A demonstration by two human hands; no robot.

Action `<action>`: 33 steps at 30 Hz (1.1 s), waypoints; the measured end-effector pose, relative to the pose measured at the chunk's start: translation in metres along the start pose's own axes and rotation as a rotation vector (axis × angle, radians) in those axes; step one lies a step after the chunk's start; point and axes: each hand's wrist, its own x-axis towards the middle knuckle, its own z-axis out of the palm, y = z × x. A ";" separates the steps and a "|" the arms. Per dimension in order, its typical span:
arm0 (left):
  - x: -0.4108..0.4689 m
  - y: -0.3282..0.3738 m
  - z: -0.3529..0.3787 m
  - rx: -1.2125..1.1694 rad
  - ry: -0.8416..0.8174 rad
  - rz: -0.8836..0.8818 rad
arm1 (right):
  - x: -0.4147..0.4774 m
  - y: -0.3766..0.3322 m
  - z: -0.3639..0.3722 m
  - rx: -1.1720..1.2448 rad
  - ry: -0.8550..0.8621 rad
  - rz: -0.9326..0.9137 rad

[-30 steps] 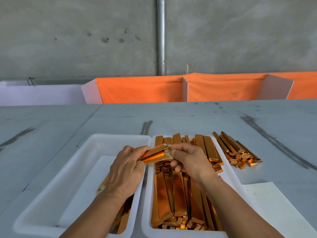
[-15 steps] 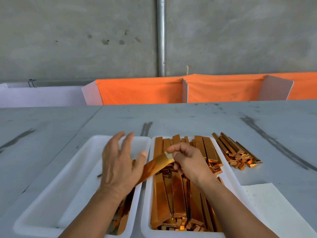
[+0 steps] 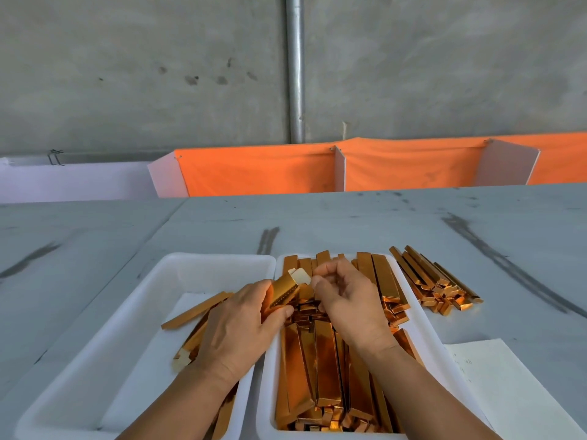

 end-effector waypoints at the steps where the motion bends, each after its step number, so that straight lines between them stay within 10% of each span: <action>1: 0.000 0.000 0.000 0.010 0.010 -0.007 | -0.001 0.000 0.000 -0.037 0.012 -0.033; 21: -0.001 0.003 0.002 0.129 0.024 0.080 | -0.002 0.002 0.003 -0.306 -0.097 -0.200; 33: -0.001 0.005 -0.001 0.084 -0.005 0.109 | 0.000 -0.005 -0.001 0.096 -0.258 0.071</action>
